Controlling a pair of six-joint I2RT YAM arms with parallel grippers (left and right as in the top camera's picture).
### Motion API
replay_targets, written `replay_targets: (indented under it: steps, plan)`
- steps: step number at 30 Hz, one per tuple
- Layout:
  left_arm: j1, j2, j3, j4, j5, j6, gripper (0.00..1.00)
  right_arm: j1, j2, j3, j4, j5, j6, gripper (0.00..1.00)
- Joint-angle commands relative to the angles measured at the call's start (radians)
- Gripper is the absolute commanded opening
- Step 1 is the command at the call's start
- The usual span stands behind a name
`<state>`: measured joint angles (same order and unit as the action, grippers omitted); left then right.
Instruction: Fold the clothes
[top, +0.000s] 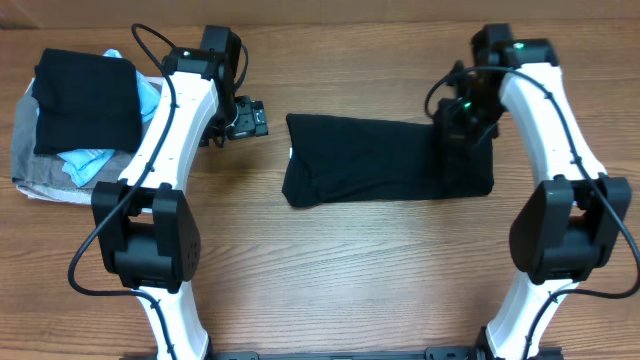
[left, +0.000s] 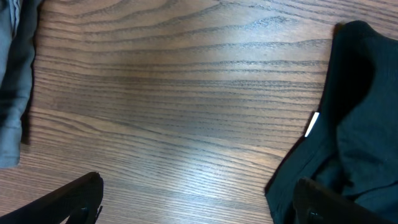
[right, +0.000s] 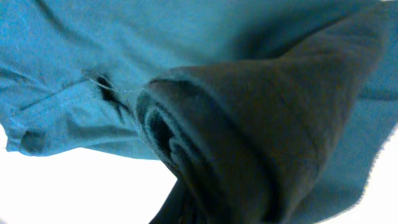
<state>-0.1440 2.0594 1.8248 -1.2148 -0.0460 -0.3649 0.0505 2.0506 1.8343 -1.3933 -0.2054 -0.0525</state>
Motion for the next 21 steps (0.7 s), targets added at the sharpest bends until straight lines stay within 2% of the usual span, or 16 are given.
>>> replay_targets:
  steps: [1,6,12,21]
  plan:
    - [0.0,-0.004,-0.005,0.0,-0.006,-0.01,1.0,0.045,-0.043,-0.062,0.04,-0.013,-0.001,0.06]
    - [0.0,-0.004,-0.005,0.0,-0.006,-0.01,1.0,0.089,-0.042,-0.171,0.145,-0.014,0.006,0.07]
    - [0.0,-0.004,-0.005,0.0,-0.006,-0.01,1.0,0.103,-0.042,-0.264,0.314,-0.014,0.114,0.08]
    - [0.0,-0.004,-0.005,0.0,-0.006,-0.01,1.0,0.103,-0.042,-0.311,0.447,-0.025,0.188,0.08]
